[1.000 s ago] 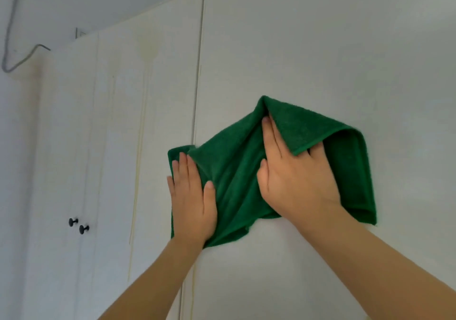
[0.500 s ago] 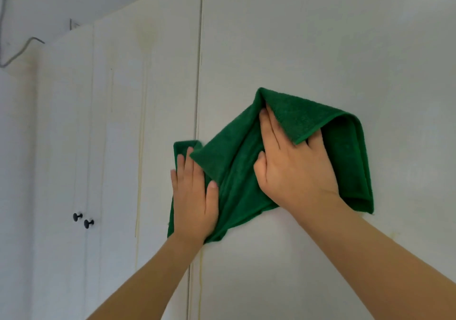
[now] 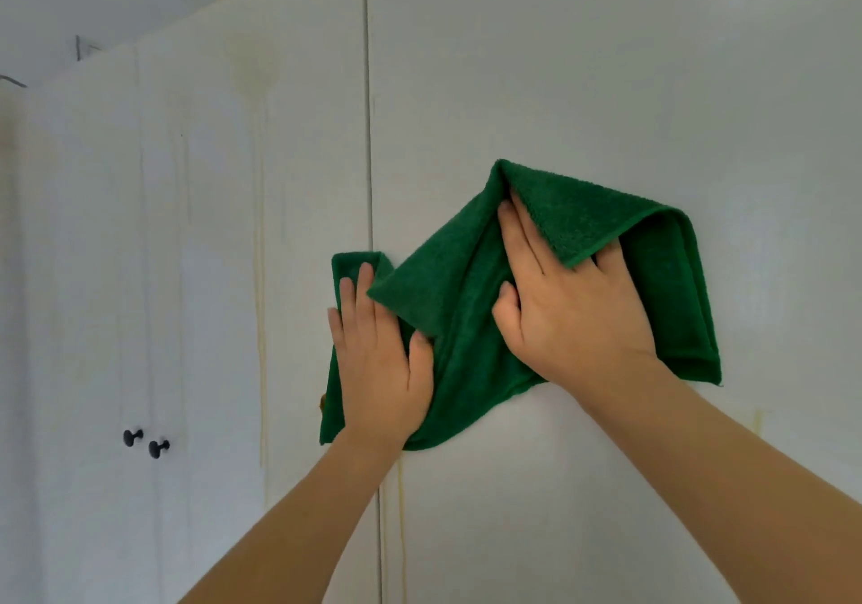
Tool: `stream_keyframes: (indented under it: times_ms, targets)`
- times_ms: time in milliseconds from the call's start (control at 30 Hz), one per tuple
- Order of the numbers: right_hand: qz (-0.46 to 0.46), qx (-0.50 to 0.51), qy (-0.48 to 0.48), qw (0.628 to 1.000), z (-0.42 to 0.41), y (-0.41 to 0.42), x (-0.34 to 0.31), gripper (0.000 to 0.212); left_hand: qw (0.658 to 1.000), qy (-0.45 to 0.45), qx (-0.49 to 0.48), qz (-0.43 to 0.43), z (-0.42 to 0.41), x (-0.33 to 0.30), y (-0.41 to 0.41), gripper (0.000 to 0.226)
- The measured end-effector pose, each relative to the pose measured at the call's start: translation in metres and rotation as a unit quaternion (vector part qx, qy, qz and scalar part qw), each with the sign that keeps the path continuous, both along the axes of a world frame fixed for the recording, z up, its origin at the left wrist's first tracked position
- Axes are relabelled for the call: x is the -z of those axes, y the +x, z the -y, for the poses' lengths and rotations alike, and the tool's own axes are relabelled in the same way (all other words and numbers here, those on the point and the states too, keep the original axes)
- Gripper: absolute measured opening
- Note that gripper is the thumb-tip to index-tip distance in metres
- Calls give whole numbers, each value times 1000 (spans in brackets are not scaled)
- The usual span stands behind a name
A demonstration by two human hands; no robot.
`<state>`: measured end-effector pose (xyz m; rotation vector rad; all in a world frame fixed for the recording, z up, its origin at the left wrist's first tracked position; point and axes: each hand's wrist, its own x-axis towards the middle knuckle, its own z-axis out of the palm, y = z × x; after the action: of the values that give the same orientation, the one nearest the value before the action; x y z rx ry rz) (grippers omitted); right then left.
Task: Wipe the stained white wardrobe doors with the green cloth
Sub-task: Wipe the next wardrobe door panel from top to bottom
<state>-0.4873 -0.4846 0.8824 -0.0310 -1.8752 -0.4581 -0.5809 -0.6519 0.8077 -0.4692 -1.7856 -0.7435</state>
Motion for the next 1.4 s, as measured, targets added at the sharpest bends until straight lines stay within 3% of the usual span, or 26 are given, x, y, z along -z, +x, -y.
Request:
stream_keyframes:
  times_ms: [300, 367, 500, 600, 700, 867, 1000, 1067, 1200, 1300, 1400]
  targets:
    - [-9, -2, -6, 1000, -1, -3, 1, 70, 998, 18, -7, -57, 0, -92, -16, 71]
    - [-16, -6, -21, 1000, 0, -4, 4, 68, 998, 36, -14, -51, -6, -83, -15, 73]
    - [-24, -18, -50, 998, 5, -5, 42, 65, 999, 31, 8, -24, -17, -20, 3, 52]
    - [29, -30, -37, 998, 2, 1, 75, 64, 999, 13, 15, -29, -15, 4, 7, 62]
    - [35, -35, 8, 999, -25, 12, 57, 63, 1000, 10, -15, -21, -18, -5, 7, 62]
    - [-53, -23, -94, 994, -57, 33, 15, 66, 994, 102, -33, 11, -50, -41, 25, 76]
    - [-73, -9, -200, 977, -39, 27, 77, 68, 993, 94, -62, 16, -63, -44, 29, 75]
    - [-27, -23, -160, 987, -43, 29, 104, 68, 993, 87, -80, 16, -65, -42, 29, 76]
    - [-24, -35, -71, 997, -87, 49, 60, 67, 992, 114, -53, 10, -81, -38, 39, 76]
    - [-56, 1, -95, 994, -114, 67, 17, 68, 992, 118, -42, -2, -101, -26, 50, 74]
    - [-100, 17, -137, 985, -110, 65, 21, 66, 992, 115, -41, -7, -108, -24, 52, 74]
